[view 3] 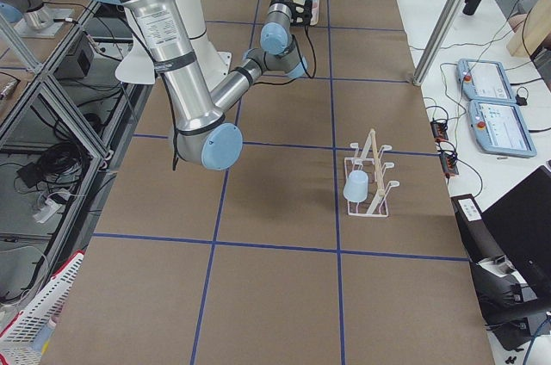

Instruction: Transfer IKEA cup to right arm and place on rack

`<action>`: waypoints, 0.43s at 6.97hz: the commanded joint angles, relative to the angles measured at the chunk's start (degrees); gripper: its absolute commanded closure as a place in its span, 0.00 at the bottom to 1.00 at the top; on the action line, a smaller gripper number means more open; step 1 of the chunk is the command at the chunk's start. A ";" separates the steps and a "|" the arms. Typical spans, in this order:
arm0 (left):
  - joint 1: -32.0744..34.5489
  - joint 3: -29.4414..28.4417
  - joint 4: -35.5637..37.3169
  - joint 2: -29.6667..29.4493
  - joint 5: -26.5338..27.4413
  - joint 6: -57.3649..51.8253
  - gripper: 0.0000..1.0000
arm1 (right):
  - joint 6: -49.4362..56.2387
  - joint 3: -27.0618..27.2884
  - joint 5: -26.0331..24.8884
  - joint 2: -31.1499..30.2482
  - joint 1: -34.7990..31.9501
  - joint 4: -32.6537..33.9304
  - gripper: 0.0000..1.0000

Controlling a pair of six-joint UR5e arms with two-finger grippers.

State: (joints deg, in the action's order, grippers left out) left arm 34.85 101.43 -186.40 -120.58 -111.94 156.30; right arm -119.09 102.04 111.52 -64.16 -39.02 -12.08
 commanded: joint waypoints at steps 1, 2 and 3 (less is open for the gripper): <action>-0.05 -0.97 -0.11 -0.09 1.11 -0.29 1.00 | -0.18 0.35 0.01 0.00 0.26 -0.13 0.01; -0.05 -1.23 -0.11 -0.01 1.54 -0.29 1.00 | -0.09 0.35 -0.07 0.00 0.44 -0.13 0.01; -0.05 -1.32 -0.19 -0.01 1.55 -0.29 1.00 | -0.18 0.35 -0.16 0.00 0.44 -0.13 0.02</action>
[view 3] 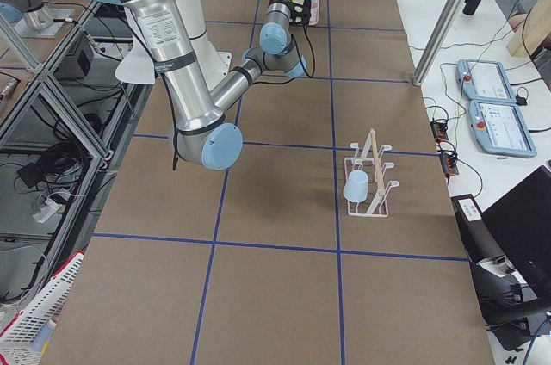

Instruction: Transfer IKEA cup to right arm and place on rack

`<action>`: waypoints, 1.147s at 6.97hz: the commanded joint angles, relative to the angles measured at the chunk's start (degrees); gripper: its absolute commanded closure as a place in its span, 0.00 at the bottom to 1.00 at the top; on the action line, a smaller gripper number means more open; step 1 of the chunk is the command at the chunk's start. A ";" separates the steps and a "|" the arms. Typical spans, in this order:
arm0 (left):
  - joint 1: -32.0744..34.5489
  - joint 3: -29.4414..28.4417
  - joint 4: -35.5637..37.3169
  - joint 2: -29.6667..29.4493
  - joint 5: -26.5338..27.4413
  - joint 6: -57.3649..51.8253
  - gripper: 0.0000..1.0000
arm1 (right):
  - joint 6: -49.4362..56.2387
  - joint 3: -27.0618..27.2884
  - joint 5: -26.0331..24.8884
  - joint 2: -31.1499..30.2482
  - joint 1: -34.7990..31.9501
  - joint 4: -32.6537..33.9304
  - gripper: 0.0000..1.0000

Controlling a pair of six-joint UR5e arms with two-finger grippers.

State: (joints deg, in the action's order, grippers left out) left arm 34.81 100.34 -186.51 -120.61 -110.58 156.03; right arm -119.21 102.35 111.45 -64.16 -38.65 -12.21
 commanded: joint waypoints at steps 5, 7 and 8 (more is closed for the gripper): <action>-0.88 0.30 -0.08 -0.06 0.27 0.06 1.00 | 0.03 -0.40 -0.97 0.00 0.07 0.00 0.04; -0.88 0.30 0.01 -0.23 0.27 0.06 1.00 | 0.03 -0.14 -0.97 0.00 0.07 0.00 0.08; -0.88 0.21 0.01 -0.32 0.36 -0.02 1.00 | 0.03 -0.22 -0.97 0.00 0.16 -0.70 0.20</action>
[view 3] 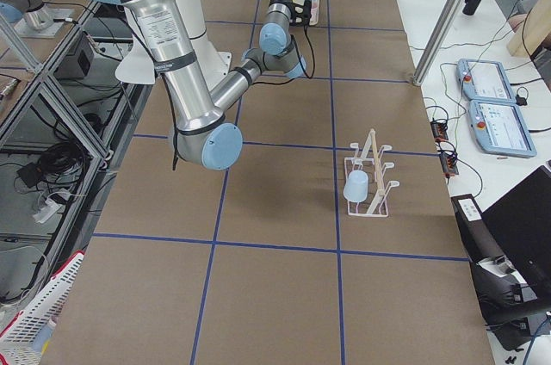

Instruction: Transfer IKEA cup to right arm and place on rack

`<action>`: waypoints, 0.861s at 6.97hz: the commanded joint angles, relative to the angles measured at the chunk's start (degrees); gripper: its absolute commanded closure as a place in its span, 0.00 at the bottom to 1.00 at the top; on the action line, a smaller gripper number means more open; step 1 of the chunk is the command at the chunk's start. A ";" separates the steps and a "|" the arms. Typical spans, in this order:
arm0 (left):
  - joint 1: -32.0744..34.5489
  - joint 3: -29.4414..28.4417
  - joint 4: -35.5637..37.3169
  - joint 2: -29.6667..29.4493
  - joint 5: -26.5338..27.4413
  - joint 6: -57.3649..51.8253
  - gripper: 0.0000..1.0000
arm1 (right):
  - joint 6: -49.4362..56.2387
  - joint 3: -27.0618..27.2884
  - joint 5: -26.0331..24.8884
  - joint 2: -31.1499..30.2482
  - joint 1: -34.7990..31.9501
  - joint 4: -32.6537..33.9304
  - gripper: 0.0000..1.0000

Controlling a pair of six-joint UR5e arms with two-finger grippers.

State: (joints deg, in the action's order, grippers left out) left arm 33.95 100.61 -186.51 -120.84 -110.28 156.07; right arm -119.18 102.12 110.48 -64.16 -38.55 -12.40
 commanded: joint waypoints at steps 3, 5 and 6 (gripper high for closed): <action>-0.37 -0.41 -0.17 -0.18 1.39 -0.16 1.00 | 0.00 -0.17 -0.18 -0.44 0.84 -2.01 0.76; -0.37 -0.24 -0.08 0.00 1.39 -0.42 0.56 | 0.09 -0.17 -0.71 -0.53 0.76 -2.10 0.89; -0.37 0.11 0.18 0.17 1.39 -0.42 0.01 | 0.09 -0.08 -0.71 -0.53 0.76 -2.10 0.89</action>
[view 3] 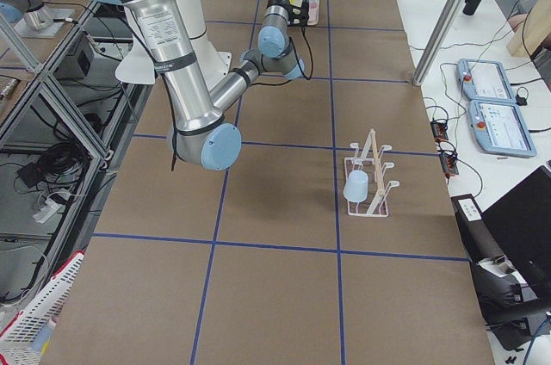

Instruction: Transfer IKEA cup to right arm and place on rack

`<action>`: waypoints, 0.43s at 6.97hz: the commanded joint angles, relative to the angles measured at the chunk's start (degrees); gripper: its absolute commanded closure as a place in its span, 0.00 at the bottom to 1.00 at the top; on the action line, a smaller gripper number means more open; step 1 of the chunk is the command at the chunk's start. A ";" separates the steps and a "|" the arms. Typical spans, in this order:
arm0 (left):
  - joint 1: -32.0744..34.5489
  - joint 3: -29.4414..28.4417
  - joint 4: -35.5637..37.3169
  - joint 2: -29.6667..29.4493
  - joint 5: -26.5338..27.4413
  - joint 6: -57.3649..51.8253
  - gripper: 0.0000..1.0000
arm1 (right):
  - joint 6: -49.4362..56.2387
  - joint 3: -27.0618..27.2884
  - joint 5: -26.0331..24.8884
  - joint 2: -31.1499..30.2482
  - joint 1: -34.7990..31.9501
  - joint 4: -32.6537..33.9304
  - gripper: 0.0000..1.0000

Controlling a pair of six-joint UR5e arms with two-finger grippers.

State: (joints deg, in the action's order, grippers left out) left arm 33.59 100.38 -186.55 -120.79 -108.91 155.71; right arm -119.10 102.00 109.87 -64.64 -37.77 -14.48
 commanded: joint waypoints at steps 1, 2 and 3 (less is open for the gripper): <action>0.25 0.52 0.30 0.11 0.01 -0.14 0.00 | 0.01 0.04 -0.10 -0.04 -0.11 -0.02 0.89; 0.69 0.70 0.13 0.29 0.01 -0.23 0.00 | 0.01 0.04 -0.10 -0.13 -0.11 -0.02 0.89; 2.26 0.61 0.39 0.38 0.01 -0.40 0.00 | -0.08 0.13 -0.10 -0.22 -0.46 -0.28 0.89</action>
State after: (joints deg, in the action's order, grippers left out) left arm 34.51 100.96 -186.31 -120.54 -108.89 155.47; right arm -119.11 102.07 109.78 -64.77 -37.97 -14.56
